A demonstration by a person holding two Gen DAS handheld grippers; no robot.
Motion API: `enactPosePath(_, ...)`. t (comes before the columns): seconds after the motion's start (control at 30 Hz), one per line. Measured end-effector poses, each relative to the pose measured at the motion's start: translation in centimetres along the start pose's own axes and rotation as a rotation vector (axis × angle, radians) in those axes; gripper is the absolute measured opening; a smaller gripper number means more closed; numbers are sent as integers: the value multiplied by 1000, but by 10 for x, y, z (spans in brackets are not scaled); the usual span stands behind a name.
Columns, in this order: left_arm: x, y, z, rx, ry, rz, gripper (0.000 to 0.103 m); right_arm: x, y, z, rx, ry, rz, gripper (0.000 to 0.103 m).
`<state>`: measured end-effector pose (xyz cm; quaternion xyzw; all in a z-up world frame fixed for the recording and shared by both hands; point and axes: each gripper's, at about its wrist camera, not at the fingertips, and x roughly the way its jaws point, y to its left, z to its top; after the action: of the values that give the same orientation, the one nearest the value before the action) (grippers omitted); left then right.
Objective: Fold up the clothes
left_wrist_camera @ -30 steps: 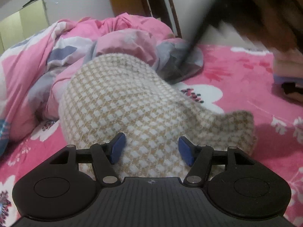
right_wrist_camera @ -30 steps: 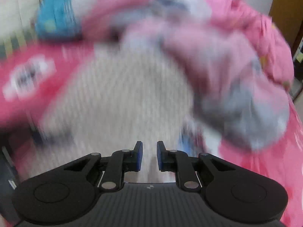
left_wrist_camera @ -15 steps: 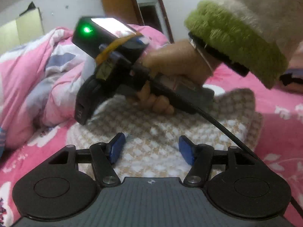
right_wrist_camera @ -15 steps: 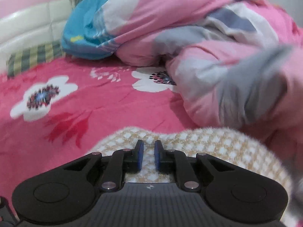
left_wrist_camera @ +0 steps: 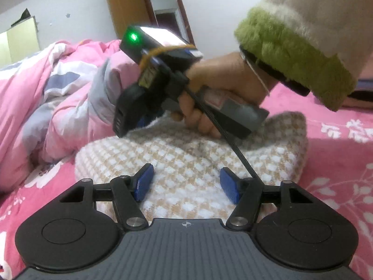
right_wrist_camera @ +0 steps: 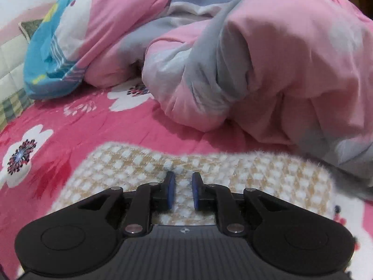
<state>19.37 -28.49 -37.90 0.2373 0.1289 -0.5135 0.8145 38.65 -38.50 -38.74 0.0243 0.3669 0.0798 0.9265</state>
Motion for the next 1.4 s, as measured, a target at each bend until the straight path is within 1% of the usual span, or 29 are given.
enactPosePath(0.07, -4, 0, 1, -3, 7, -7, 63, -16, 11, 12, -80, 13, -14, 17)
enactPosePath(0.13, -6, 2, 1, -27, 13, -14, 63, -32, 22, 24, -160, 21, -22, 17)
enactPosePath(0.2, -6, 7, 0, -68, 15, -21, 63, -53, 38, 33, -234, -31, 48, 17)
enactPosePath(0.23, -6, 6, -1, -65, 14, -21, 63, -57, 46, 34, -254, -40, 95, 17)
enactPosePath(0.33, -8, 0, -3, 0, 10, -9, 63, -48, 55, 26, -289, -17, 125, 17)
enactPosePath(0.4, -9, -5, -4, 50, 6, 1, 63, -44, 47, 16, -291, -17, 67, 17)
enactPosePath(0.43, -12, -5, -2, 59, 9, -2, 62, -49, 39, 14, -259, -24, 52, 17)
enactPosePath(0.47, -17, -1, 3, 47, 17, -15, 62, -53, 32, 13, -232, -32, 34, 17)
enactPosePath(0.53, -29, 8, 14, 17, 29, -43, 63, -65, 24, 9, -227, -54, -16, 17)
enactPosePath(0.6, -48, 19, 25, -31, 26, -80, 65, -77, 16, 2, -212, -57, -32, 17)
enactPosePath(0.63, -57, 24, 30, -55, 25, -99, 68, -81, 13, 0, -205, -61, -37, 17)
enactPosePath(0.7, -75, 35, 42, -103, 22, -136, 71, -87, 10, -2, -192, -65, -41, 17)
enactPosePath(0.77, -91, 45, 51, -144, 20, -167, 71, -91, 7, -3, -181, -68, -41, 17)
enactPosePath(0.83, -92, 53, 57, -167, 18, -172, 71, -95, 3, -1, -160, -74, -37, 17)
enactPosePath(0.87, -84, 60, 59, -192, 19, -155, 71, -98, 1, 1, -147, -78, -35, 17)
enactPosePath(0.93, -60, 73, 63, -250, 32, -98, 70, -108, -8, 3, -107, -91, -42, 17)
enactPosePath(0.97, -49, 79, 64, -279, 38, -69, 69, -116, -16, 5, -68, -96, -40, 17)
enactPosePath(1.03, -22, 93, 69, -341, 52, -12, 62, -127, -30, 14, 4, -103, -43, 17)
enactPosePath(1.07, -3, 102, 72, -380, 59, 14, 53, -129, -35, 18, 11, -102, -51, 17)
enactPosePath(1.1, 17, 111, 75, -423, 70, 31, 49, -127, -38, 23, 5, -101, -56, 17)
enactPosePath(1.17, 56, 129, 78, -506, 105, 45, 42, -113, -42, 30, -16, -83, -61, 17)
enactPosePath(1.2, 76, 135, 77, -525, 133, 57, 41, -101, -44, 32, -9, -65, -58, 17)
enactPosePath(1.27, 111, 139, 67, -513, 205, 93, 36, -69, -50, 29, 28, -1, -55, 16)
enactPosePath(1.3, 122, 139, 57, -504, 222, 108, 36, -50, -53, 23, 41, 54, -59, 16)
enactPosePath(1.33, 128, 138, 49, -488, 226, 112, 36, -39, -56, 15, 49, 74, -59, 14)
enactPosePath(1.4, 128, 135, 46, -454, 217, 107, 36, -16, -61, -1, 64, 113, -60, 14)
